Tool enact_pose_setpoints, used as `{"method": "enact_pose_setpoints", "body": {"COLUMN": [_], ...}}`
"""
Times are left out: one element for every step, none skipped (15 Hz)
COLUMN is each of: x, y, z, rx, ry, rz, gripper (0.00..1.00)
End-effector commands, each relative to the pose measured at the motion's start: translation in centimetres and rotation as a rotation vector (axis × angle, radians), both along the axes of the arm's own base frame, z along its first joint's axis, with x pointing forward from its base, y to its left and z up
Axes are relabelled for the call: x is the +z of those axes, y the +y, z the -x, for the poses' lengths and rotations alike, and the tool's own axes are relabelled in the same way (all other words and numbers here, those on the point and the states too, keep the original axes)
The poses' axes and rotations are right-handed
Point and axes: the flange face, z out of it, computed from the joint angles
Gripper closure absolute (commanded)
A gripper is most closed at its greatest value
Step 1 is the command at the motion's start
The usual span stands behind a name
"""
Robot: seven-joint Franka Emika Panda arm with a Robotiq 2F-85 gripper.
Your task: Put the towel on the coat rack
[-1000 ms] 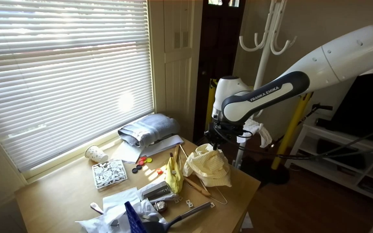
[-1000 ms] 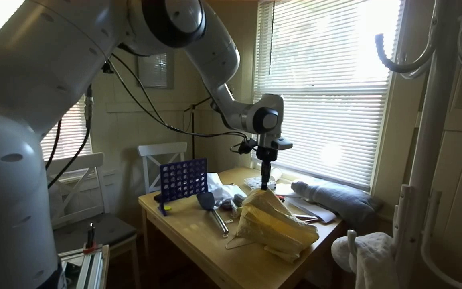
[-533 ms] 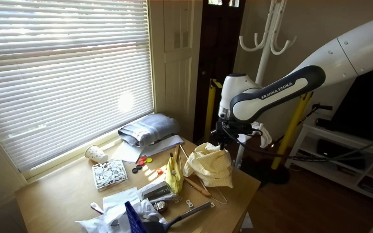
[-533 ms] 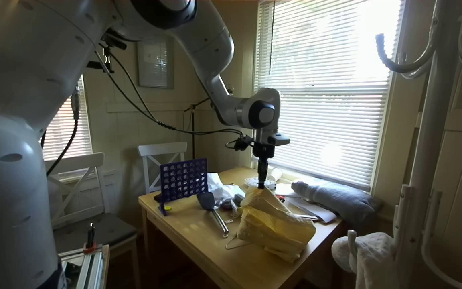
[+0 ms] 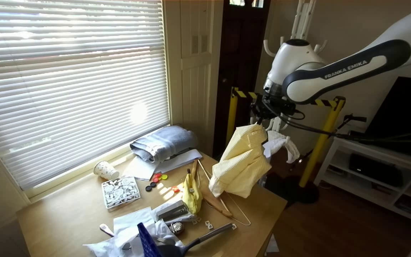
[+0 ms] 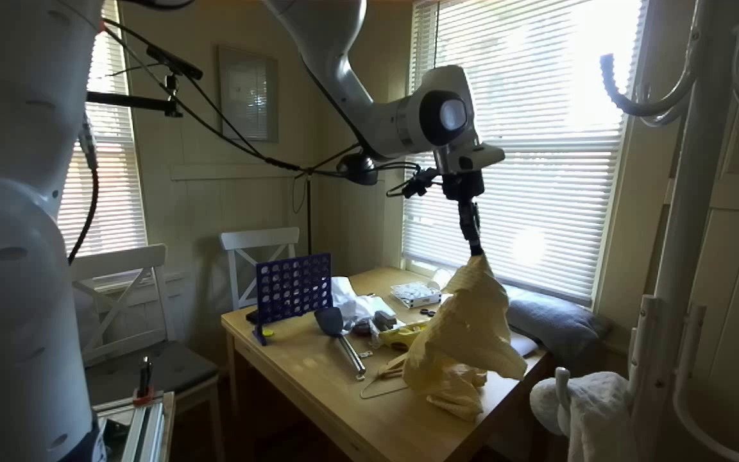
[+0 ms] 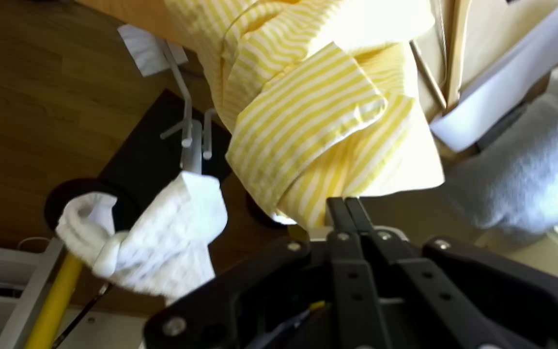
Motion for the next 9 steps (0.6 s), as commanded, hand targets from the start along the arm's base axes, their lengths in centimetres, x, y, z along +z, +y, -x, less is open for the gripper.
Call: {"method": "enact_pose_setpoints", "body": {"x": [7.1, 9.0, 6.5, 7.9, 8.1, 7.7, 7.1, 6.5, 6.3], "y": [-4.0, -4.9, -3.8, -4.5, -4.6, -4.5, -4.2, -3.9, -3.6], "z": [2.6, 3.0, 1.1, 1.5, 1.5, 1.5, 1.4, 1.3, 0.9], "rx": [-0.143, -0.179, -0.114, -0.126, -0.125, -0.122, -0.117, -0.113, -0.124], "ry": [-0.141, -0.185, -0.123, -0.141, -0.141, -0.134, -0.125, -0.116, -0.116], "rz": [0.015, 0.03, 0.019, 0.02, 0.02, 0.021, 0.023, 0.025, 0.014], "gripper": [1.0, 1.0, 1.0, 0.99, 0.99, 0.99, 0.99, 0.99, 1.0]}}
